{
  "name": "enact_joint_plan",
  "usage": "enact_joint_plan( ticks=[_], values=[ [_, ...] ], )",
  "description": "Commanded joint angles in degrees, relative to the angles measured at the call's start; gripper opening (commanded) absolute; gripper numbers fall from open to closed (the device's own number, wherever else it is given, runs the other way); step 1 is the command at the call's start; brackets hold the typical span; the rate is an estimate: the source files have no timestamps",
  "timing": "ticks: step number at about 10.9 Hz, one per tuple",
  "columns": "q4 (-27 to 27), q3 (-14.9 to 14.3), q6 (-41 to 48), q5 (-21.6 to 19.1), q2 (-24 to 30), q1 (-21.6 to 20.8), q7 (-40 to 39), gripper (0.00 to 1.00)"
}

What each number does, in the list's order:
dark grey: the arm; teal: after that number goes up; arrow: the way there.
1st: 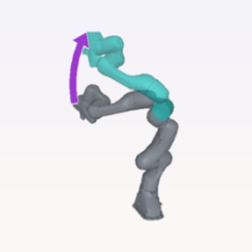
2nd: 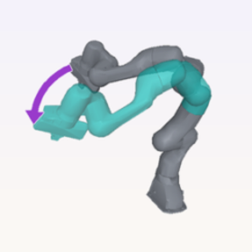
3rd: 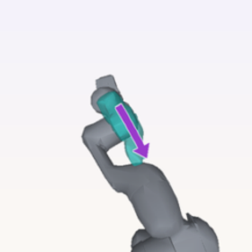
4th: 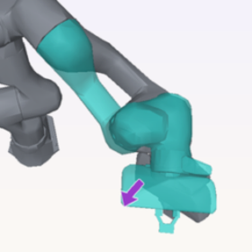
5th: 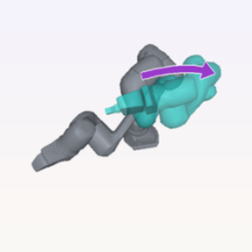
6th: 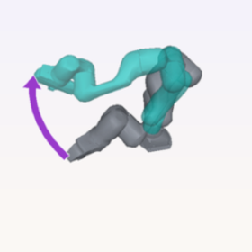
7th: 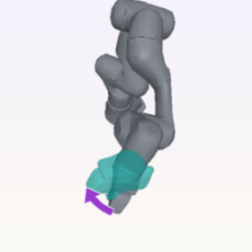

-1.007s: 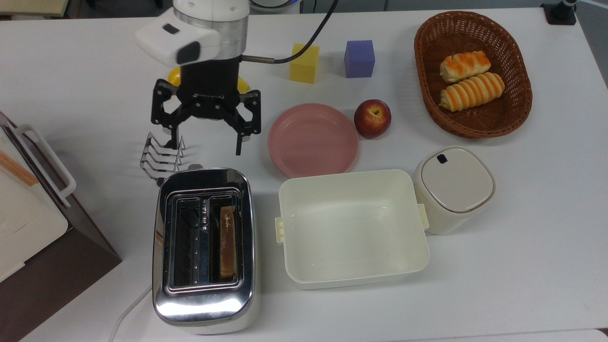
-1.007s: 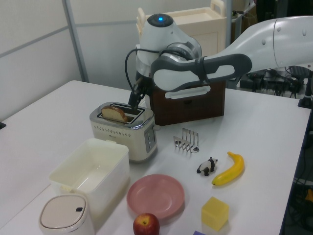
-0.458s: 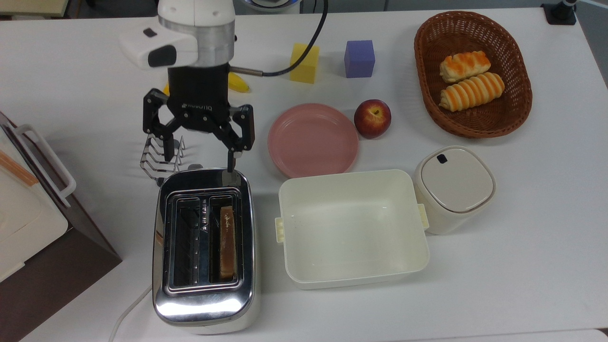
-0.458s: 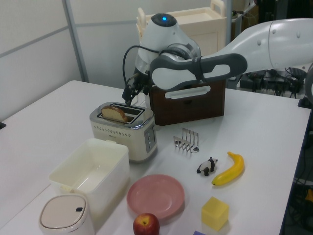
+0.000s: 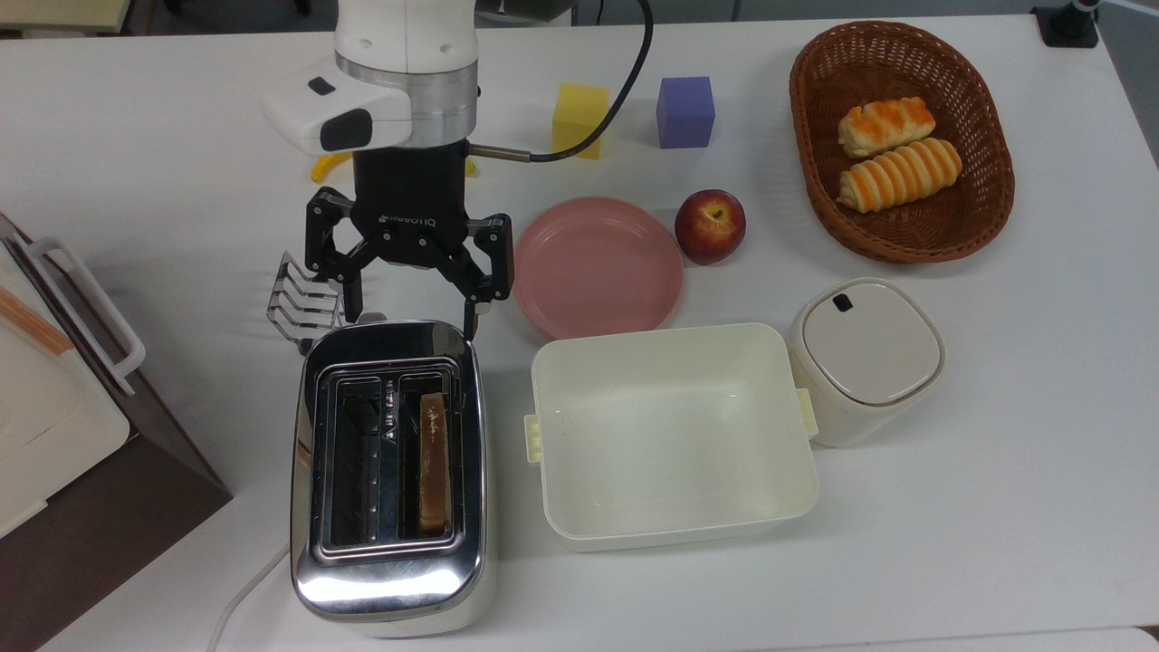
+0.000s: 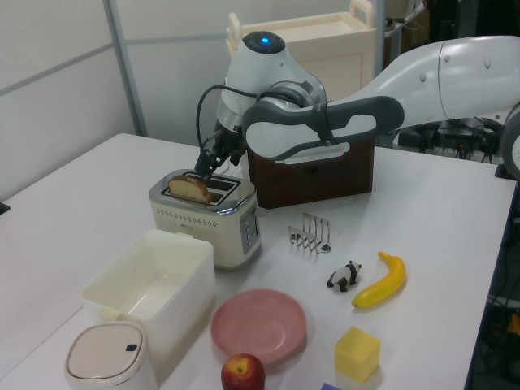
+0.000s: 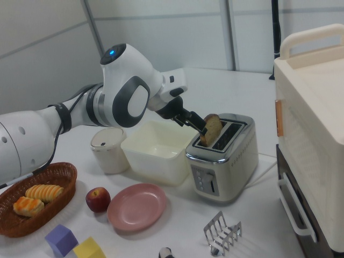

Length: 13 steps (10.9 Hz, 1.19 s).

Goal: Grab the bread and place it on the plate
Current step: 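Lower the open gripper over the bread slice in the toaster, then close the gripper on the top of the toasted bread slice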

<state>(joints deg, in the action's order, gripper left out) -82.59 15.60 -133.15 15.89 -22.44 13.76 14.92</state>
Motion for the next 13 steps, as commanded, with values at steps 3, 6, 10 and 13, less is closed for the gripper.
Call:
enact_joint_plan(
  ticks=[3, 6, 10, 13],
  values=[
    [1.1, -4.2, -1.0, -0.8, -2.2, -3.4, 1.5, 1.00],
    [1.0, -4.5, -6.5, -0.6, -2.9, -3.3, 1.4, 1.00],
    [1.0, -4.5, -10.4, 1.1, -4.1, -3.3, 1.2, 1.00],
    [1.0, -4.5, -12.2, 1.7, -5.2, -3.4, 1.2, 1.00]
  ],
)
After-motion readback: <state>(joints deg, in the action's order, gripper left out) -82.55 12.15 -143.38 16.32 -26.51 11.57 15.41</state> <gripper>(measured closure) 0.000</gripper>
